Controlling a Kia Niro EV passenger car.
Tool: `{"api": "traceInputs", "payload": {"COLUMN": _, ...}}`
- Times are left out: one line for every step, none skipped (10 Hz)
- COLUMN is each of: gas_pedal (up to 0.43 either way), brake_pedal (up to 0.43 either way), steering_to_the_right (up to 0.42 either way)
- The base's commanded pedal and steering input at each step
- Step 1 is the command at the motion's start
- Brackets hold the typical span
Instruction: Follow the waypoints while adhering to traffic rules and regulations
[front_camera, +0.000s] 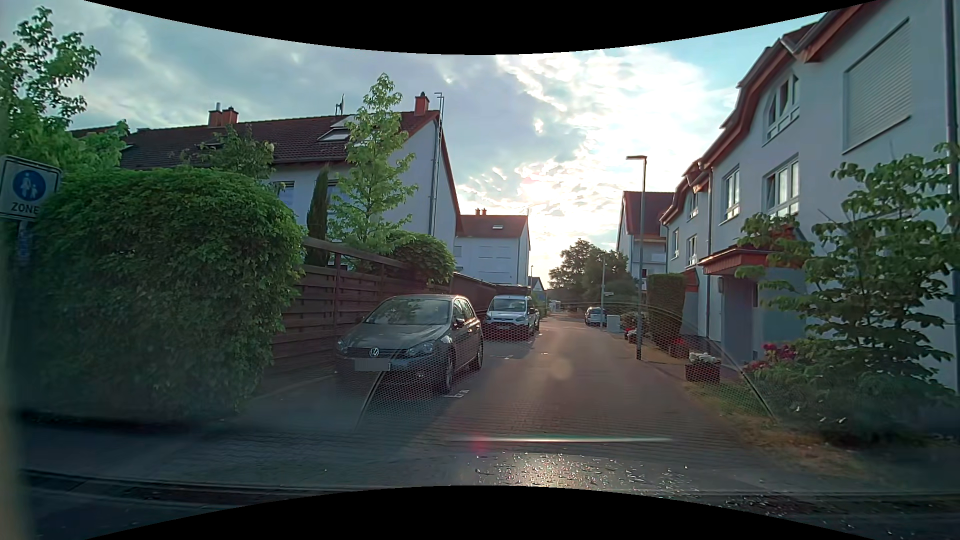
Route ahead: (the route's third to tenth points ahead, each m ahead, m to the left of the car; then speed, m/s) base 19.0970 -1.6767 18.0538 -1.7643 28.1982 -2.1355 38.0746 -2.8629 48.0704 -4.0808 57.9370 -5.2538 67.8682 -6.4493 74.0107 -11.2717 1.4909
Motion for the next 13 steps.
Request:
{"api": "traceInputs", "payload": {"gas_pedal": 0.000, "brake_pedal": 0.030, "steering_to_the_right": 0.151}}
{"api": "traceInputs", "payload": {"gas_pedal": 0.000, "brake_pedal": 0.037, "steering_to_the_right": 0.167}}
{"api": "traceInputs", "payload": {"gas_pedal": 0.000, "brake_pedal": 0.043, "steering_to_the_right": 0.175}}
{"api": "traceInputs", "payload": {"gas_pedal": 0.000, "brake_pedal": 0.049, "steering_to_the_right": 0.184}}
{"api": "traceInputs", "payload": {"gas_pedal": 0.000, "brake_pedal": 0.055, "steering_to_the_right": 0.190}}
{"api": "traceInputs", "payload": {"gas_pedal": 0.000, "brake_pedal": 0.061, "steering_to_the_right": 0.194}}
{"api": "traceInputs", "payload": {"gas_pedal": 0.000, "brake_pedal": 0.067, "steering_to_the_right": 0.195}}
{"api": "traceInputs", "payload": {"gas_pedal": 0.000, "brake_pedal": 0.067, "steering_to_the_right": 0.196}}
{"api": "traceInputs", "payload": {"gas_pedal": 0.000, "brake_pedal": 0.073, "steering_to_the_right": 0.196}}
{"api": "traceInputs", "payload": {"gas_pedal": 0.000, "brake_pedal": 0.085, "steering_to_the_right": 0.194}}
{"api": "traceInputs", "payload": {"gas_pedal": 0.000, "brake_pedal": 0.091, "steering_to_the_right": 0.189}}
{"api": "traceInputs", "payload": {"gas_pedal": 0.000, "brake_pedal": 0.104, "steering_to_the_right": 0.181}}
{"api": "traceInputs", "payload": {"gas_pedal": 0.000, "brake_pedal": 0.116, "steering_to_the_right": 0.175}}
